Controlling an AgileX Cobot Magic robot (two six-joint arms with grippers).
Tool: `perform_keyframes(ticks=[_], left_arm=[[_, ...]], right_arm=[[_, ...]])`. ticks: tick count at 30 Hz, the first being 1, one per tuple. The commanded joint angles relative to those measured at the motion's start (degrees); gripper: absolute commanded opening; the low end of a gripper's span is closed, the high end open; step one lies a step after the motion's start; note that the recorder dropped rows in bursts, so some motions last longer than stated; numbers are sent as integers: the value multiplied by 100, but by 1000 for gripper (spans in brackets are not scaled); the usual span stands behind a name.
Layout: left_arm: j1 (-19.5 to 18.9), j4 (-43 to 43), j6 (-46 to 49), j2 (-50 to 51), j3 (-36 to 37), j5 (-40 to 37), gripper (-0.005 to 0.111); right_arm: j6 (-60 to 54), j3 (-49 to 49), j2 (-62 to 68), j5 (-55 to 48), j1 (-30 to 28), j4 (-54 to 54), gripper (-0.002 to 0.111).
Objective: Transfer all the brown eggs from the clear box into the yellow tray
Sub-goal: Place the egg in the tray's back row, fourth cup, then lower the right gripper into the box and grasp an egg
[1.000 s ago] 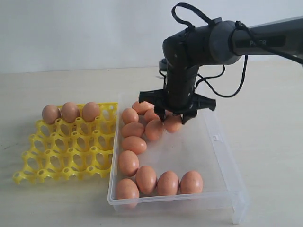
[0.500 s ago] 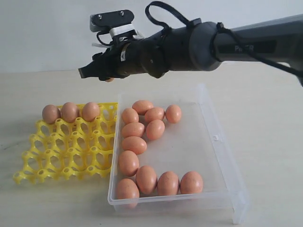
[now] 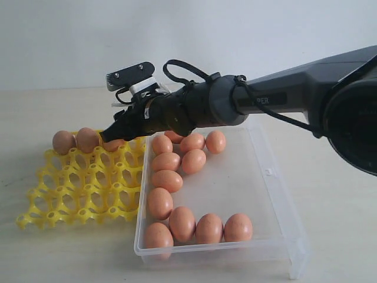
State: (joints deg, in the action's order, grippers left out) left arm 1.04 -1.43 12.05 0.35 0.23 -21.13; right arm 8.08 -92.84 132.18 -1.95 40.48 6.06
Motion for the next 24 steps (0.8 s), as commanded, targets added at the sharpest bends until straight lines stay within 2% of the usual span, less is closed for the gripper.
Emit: perform_keyframes(ticks=[1, 5, 6, 8, 11, 13, 15, 17, 20, 24], left_arm=[[11, 0, -28, -35, -23, 43, 0], [11, 0, -28, -35, -23, 43, 0], [11, 0, -28, -35, -23, 43, 0], [11, 0, -28, -35, -23, 43, 0], [11, 0, -28, -35, -23, 43, 0], [11, 0, -28, -35, -23, 43, 0], [11, 0, -28, -35, -23, 43, 0], [11, 0, -28, -35, -23, 43, 0], [11, 0, -28, -35, -23, 43, 0], [11, 0, -28, -35, -23, 43, 0]], right_arm=[[-57, -40, 31, 123, 13, -8, 8], [5, -40, 31, -177, 40, -8, 33], [5, -40, 31, -320, 51, -8, 50], [5, -40, 40, -377, 77, -8, 65], [-58, -40, -124, -537, 77, 20, 66], [-229, -40, -591, -1167, 77, 52, 66], [-126, -40, -1135, -2279, 55, 345, 59], [891, -40, -1481, -3767, -25, 901, 54], [1853, -40, -1537, -5324, -405, 1522, 59], [2366, -40, -1333, -5272, -832, 1013, 61]])
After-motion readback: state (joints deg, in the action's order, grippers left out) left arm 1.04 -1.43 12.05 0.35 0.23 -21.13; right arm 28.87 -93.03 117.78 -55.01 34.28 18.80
